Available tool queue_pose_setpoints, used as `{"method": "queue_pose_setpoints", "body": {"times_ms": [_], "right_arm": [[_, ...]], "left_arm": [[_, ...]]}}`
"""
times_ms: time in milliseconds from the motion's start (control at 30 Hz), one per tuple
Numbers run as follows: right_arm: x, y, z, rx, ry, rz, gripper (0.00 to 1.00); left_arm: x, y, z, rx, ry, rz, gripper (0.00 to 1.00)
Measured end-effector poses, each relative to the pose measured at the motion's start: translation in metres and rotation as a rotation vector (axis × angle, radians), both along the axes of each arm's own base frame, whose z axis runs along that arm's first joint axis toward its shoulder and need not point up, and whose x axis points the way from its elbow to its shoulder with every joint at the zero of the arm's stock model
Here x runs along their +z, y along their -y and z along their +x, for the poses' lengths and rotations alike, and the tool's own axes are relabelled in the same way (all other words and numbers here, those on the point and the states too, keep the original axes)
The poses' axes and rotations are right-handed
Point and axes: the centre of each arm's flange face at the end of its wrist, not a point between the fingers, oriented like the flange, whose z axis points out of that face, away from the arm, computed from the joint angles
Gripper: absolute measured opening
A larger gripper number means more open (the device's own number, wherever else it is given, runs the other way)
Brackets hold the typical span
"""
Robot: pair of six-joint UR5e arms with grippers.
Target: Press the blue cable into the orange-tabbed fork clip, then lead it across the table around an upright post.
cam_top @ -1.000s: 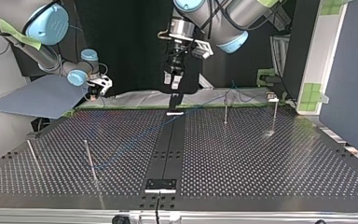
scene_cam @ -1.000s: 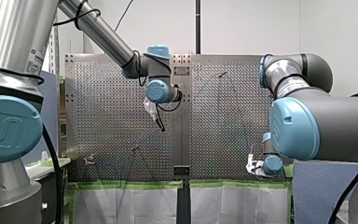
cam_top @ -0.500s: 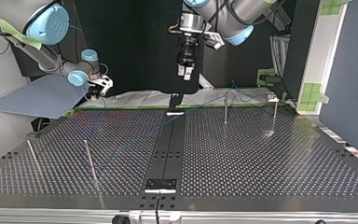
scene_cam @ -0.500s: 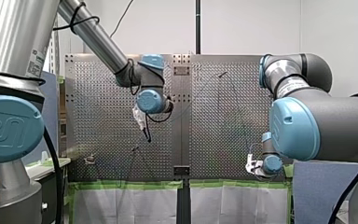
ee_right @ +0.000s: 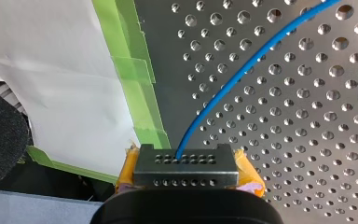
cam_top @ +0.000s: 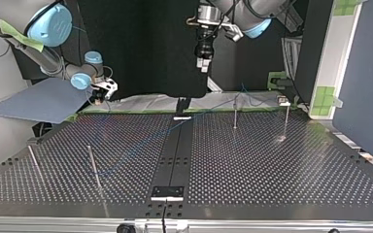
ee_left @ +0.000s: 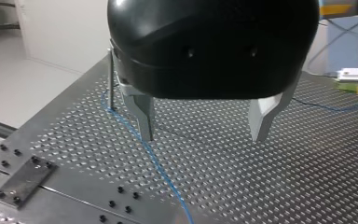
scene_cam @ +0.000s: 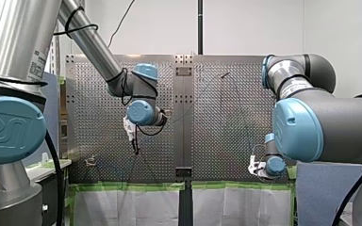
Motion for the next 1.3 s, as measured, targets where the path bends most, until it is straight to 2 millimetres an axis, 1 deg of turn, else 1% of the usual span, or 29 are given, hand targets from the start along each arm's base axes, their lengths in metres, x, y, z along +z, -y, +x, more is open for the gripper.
{"method": "queue_pose_setpoints", "body": {"times_ms": [333, 633, 900, 1300], "right_arm": [[0.000, 0.000, 0.000, -0.001, 0.002, 0.001, 0.00], [0.000, 0.000, -0.001, -0.002, -0.001, 0.005, 0.00], [-0.001, -0.001, 0.000, 0.000, -0.003, 0.010, 0.00], [-0.001, -0.001, 0.000, 0.001, -0.003, 0.011, 0.00]], "left_arm": [[-0.024, -0.017, -0.022, -0.028, -0.005, 0.086, 1.00], [-0.040, -0.031, -0.036, -0.055, -0.002, 0.102, 1.00], [-0.039, -0.031, -0.034, -0.063, 0.037, 0.088, 1.00], [-0.039, -0.030, -0.034, -0.063, 0.042, 0.085, 1.00]]}}
